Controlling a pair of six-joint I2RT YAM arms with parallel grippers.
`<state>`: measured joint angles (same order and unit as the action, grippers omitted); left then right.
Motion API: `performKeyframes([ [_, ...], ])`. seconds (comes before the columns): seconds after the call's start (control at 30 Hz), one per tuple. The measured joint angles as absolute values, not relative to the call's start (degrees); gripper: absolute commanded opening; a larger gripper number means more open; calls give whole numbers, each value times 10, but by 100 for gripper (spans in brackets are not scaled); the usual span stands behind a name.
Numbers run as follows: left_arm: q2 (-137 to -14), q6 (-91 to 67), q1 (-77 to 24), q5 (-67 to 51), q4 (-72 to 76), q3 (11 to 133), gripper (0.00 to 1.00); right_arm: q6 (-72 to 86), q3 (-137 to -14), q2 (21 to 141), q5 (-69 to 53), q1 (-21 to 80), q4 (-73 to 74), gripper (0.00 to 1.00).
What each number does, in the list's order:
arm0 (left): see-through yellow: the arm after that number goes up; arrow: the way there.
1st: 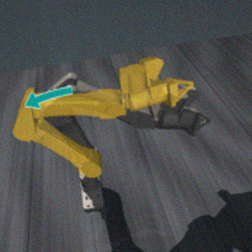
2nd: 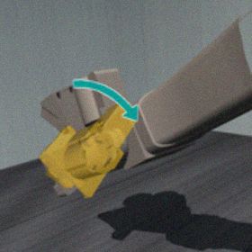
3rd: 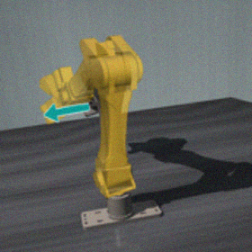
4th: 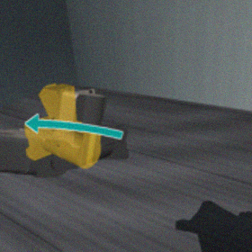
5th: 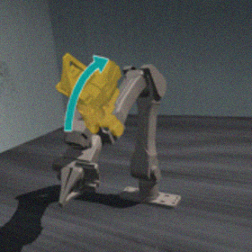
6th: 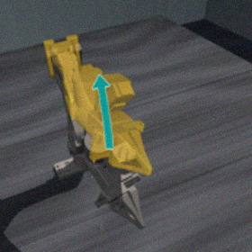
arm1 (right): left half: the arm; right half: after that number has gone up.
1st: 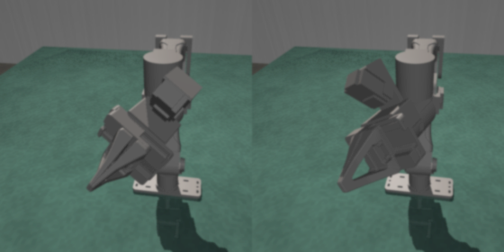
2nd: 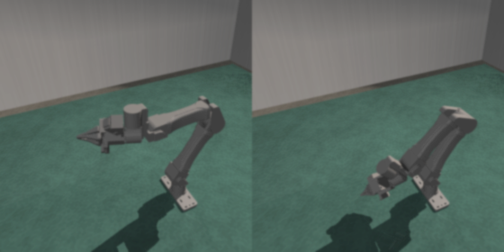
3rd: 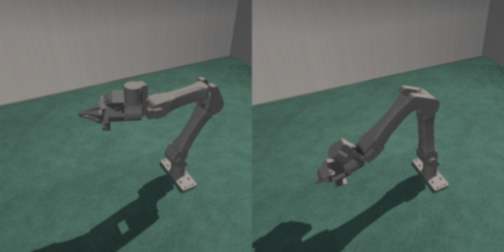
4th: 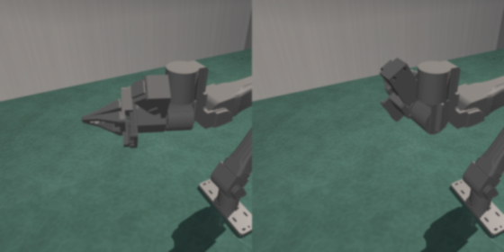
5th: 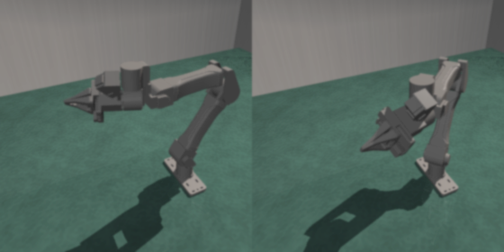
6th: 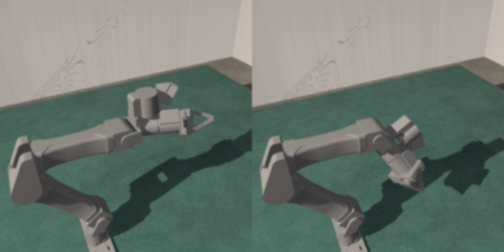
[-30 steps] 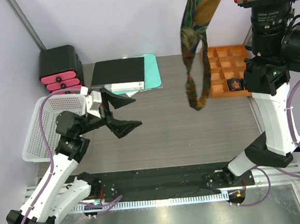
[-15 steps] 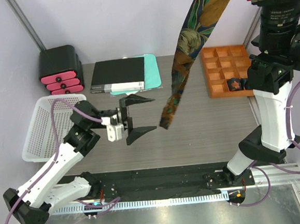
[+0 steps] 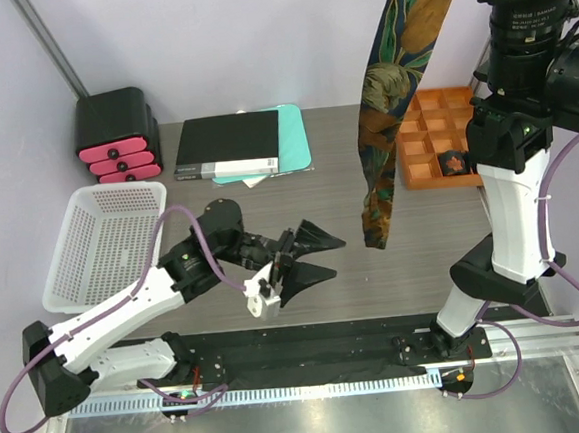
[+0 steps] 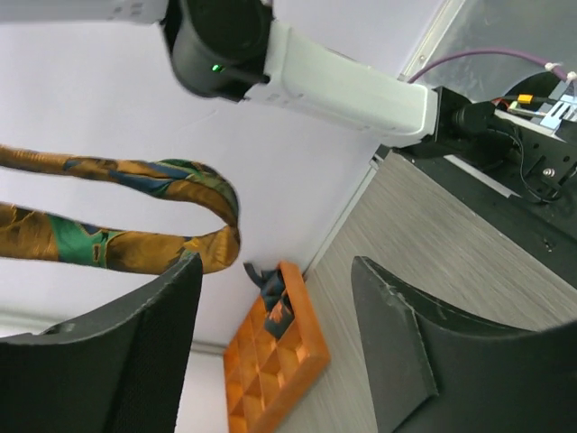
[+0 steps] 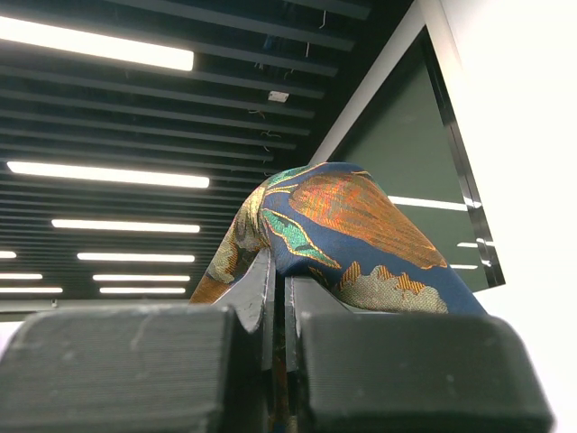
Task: Roll the ties
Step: Flatten out the tie at the center of the board.
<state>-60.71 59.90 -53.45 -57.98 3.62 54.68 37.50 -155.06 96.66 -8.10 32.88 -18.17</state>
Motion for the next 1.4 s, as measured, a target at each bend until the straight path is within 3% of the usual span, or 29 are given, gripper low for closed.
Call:
performKeyframes([
  [0.23, -660, 669, -590, -548, 45, 567, 65, 377, -1551, 967, -81, 329, -183, 1],
  [0.67, -659, 616, -595, -466, 107, 559, 60, 380, -1551, 962, -86, 329, -187, 1],
  [1.07, -497, 589, -591, -407, 62, 467, 64, 380, -1551, 962, -89, 329, -192, 1],
  [1.4, -575, 584, -587, -389, 114, 470, 71, 394, -1565, 967, -89, 329, -193, 1],
])
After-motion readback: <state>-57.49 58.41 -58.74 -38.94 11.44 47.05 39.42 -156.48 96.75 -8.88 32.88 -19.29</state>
